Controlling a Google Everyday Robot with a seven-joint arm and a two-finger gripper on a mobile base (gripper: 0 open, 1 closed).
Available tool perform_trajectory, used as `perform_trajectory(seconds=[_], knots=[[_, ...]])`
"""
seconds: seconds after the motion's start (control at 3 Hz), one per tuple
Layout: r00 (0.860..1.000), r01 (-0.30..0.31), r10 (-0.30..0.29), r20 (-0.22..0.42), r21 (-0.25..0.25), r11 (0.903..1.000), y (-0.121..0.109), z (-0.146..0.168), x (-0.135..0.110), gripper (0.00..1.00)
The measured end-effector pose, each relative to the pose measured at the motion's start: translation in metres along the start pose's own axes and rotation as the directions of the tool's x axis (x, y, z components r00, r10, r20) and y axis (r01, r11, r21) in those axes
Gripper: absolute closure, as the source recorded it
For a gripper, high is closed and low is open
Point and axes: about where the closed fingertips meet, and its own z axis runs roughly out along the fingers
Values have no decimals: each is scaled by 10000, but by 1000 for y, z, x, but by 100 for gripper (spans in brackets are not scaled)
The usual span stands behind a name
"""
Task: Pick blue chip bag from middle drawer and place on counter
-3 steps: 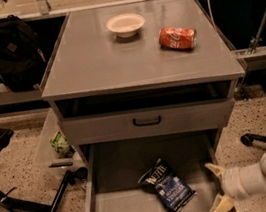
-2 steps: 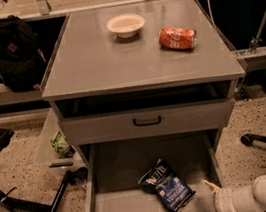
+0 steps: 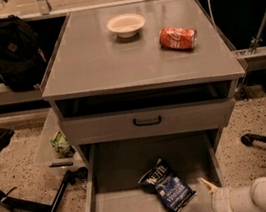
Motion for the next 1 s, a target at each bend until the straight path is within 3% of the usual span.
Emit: perform_trajectory(seconds=[0.33, 0.67, 1.0], knots=[[9994, 327, -327, -66, -16, 9995, 32, -28, -73, 0], [9953, 889, -877, -421, 280, 9956, 36, -64, -123, 0], [9905, 1237, -1205, -655, 471, 9912, 38, -86, -152, 0]])
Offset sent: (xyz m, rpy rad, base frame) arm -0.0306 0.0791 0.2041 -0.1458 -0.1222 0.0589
